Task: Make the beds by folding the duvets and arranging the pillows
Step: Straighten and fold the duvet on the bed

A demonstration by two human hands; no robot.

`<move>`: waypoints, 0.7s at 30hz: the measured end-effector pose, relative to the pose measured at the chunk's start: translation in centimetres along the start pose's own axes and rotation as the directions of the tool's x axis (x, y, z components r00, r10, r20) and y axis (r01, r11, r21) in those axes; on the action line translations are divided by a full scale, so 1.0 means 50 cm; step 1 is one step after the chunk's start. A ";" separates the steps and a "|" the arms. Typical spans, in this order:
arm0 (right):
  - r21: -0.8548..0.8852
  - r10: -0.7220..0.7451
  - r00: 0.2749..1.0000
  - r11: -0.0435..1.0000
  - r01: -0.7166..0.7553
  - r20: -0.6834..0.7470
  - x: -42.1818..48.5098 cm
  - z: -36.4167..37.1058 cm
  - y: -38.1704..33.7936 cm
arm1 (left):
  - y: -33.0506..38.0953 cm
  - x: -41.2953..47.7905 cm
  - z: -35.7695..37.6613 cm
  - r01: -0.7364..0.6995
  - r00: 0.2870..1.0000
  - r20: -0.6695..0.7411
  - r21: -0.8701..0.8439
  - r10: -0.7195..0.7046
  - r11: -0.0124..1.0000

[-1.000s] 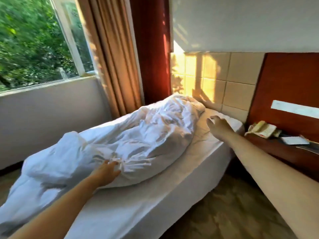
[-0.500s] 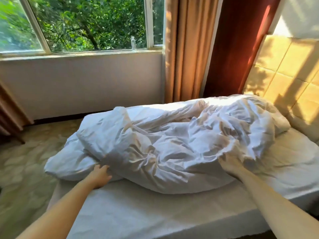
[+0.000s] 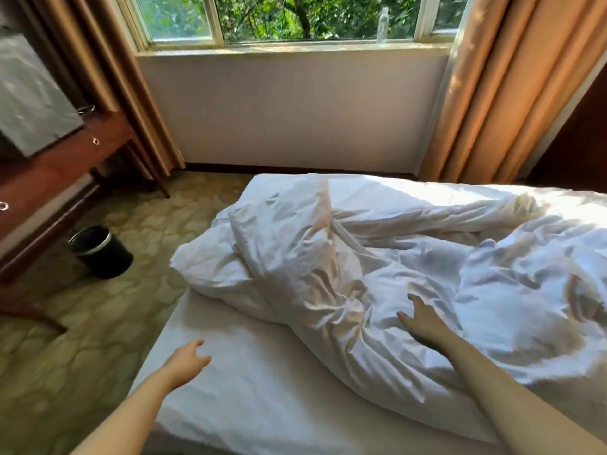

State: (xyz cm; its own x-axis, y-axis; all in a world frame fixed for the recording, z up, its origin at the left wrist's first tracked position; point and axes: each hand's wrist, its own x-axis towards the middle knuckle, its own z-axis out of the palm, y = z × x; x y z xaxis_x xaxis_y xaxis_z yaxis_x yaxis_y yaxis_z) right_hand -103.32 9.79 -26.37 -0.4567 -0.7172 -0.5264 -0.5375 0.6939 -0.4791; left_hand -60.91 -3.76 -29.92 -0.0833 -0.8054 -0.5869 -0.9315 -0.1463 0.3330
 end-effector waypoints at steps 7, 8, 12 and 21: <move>-0.073 -0.112 0.992 0.991 0.116 0.055 0.119 0.100 -0.241 | 0.016 0.167 -0.117 0.012 1.000 -0.005 -0.292 -0.014 0.956; -0.111 -0.140 0.988 0.983 0.146 0.062 0.143 0.119 -0.280 | 0.030 0.209 -0.138 -0.001 1.000 0.008 -0.315 0.003 0.949; -0.211 -0.180 0.983 0.961 0.180 0.019 0.274 0.215 -0.447 | 0.104 0.403 -0.225 -0.029 0.997 0.062 -0.369 0.055 0.929; -0.577 0.086 0.993 0.816 -0.022 0.083 0.537 0.422 -0.607 | 0.145 0.731 -0.271 -0.052 0.983 0.132 -0.459 0.126 0.887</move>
State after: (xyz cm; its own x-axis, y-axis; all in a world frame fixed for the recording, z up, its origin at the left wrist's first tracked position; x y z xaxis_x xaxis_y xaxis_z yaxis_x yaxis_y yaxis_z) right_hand -84.31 -29.18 -40.76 -0.4407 -0.6467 -0.6225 -0.8376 0.5457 0.0261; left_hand -65.89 -42.06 -38.97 -0.2461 -0.7344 -0.6325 -0.6594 -0.3515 0.6646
